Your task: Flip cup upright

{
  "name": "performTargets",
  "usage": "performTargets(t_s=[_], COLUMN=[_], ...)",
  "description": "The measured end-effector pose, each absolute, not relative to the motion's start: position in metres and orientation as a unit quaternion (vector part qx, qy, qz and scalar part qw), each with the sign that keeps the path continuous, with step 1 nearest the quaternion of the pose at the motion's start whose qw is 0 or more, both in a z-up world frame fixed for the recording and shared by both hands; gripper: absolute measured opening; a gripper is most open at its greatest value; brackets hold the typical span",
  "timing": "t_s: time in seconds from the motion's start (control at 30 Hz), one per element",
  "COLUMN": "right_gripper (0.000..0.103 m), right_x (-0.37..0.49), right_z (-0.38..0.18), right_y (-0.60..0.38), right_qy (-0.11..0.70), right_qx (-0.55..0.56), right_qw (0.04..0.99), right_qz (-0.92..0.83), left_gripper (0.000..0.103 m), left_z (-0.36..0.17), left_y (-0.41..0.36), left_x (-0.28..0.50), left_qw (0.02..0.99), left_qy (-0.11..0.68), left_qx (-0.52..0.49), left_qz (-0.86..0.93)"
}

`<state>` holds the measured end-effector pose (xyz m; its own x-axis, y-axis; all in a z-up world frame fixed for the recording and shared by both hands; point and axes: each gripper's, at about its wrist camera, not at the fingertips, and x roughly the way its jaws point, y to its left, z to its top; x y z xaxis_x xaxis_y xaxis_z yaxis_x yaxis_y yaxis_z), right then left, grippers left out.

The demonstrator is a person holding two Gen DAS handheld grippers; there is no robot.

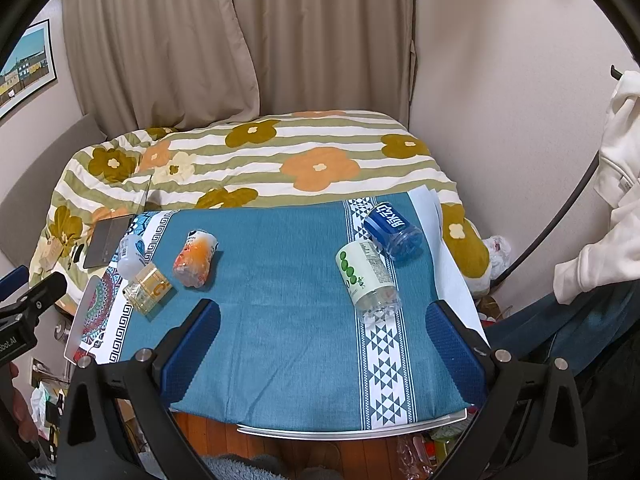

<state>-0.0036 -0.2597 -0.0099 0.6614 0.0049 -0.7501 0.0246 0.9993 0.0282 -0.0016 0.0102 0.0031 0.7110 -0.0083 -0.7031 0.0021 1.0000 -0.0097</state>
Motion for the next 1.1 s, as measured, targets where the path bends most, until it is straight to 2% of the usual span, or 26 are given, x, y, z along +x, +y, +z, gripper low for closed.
performTargets(t_s=[0.63,1.1], right_gripper=[0.103,0.103], right_x=[0.009,0.062], right_z=[-0.005,-0.047], right_y=[-0.273,-0.259], right_qy=[0.42,0.461], right_qx=[-0.002,-0.004], right_qw=[0.907,0.886], right_qz=[0.038,0.048], left_gripper=[0.103,0.103], left_z=[0.003,-0.059], left_y=[-0.003,-0.008], left_x=[0.023,0.13], left_qw=[0.906,0.862], left_qy=[0.422,0.506], left_qx=[-0.025,-0.01], left_qz=[0.013,-0.036])
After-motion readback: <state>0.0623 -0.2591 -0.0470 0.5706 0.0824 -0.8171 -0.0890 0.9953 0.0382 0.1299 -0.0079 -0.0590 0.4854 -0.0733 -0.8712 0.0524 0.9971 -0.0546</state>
